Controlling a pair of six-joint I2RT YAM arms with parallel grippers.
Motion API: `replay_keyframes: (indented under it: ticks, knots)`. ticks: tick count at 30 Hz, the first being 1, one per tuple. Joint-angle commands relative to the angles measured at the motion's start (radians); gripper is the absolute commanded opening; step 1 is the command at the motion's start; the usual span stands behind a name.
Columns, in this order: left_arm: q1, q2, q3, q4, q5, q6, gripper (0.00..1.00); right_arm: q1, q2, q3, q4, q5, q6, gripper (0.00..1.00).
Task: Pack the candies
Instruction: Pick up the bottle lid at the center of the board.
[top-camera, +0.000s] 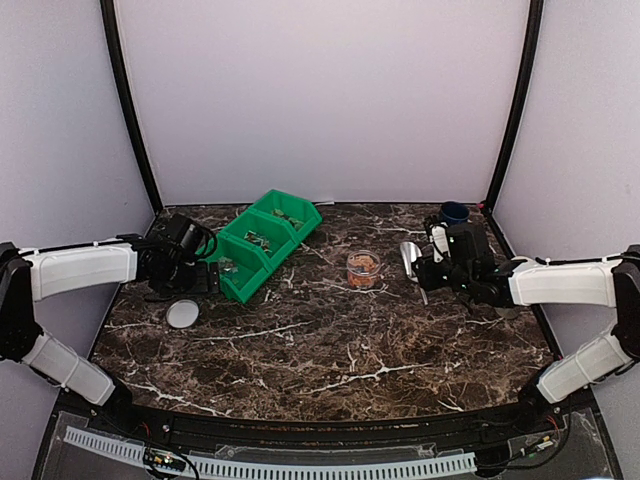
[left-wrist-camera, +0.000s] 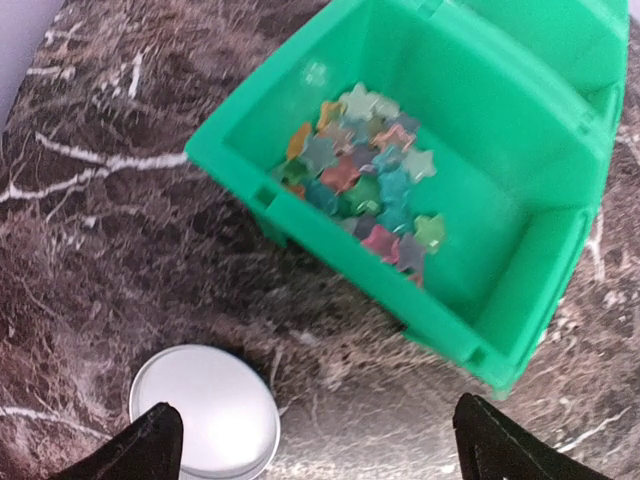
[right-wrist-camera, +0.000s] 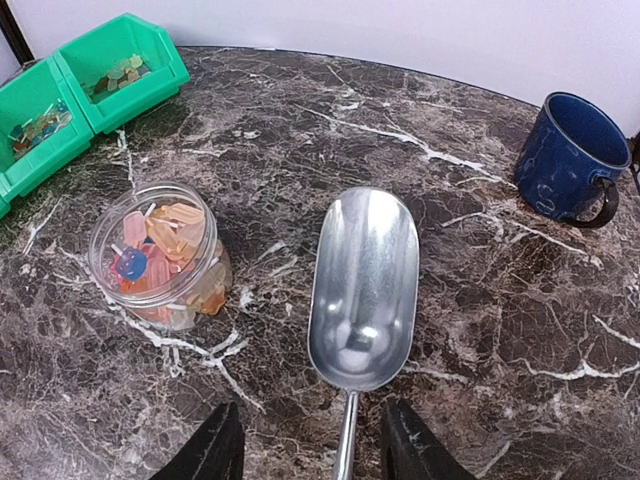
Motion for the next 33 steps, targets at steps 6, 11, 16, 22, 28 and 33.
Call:
replay_keyframes:
  ticks: [6, 11, 16, 22, 28, 33]
  knots:
    - [0.004, 0.006, -0.102, 0.033, -0.043, -0.058, 0.99, 0.017, -0.01, 0.021, -0.005, -0.001, 0.002, 0.47]
    - [0.01, 0.056, -0.13, 0.082, -0.009, -0.064, 0.99, 0.02, -0.016, 0.019, -0.011, 0.006, 0.006, 0.48]
    - [0.028, 0.088, -0.141, 0.101, 0.011, -0.083, 0.99, 0.023, -0.015, 0.019, -0.017, 0.006, 0.01, 0.48]
    - [0.054, 0.103, -0.15, 0.127, 0.025, -0.092, 0.99, 0.031, -0.009, 0.022, -0.014, 0.002, 0.014, 0.48]
    - [0.062, 0.145, -0.133, 0.15, 0.028, -0.099, 0.99, 0.042, 0.004, 0.031, -0.011, 0.002, 0.016, 0.48]
    - [0.069, 0.19, -0.119, 0.162, 0.01, -0.108, 0.99, 0.051, 0.019, 0.036, -0.012, -0.001, 0.017, 0.48]
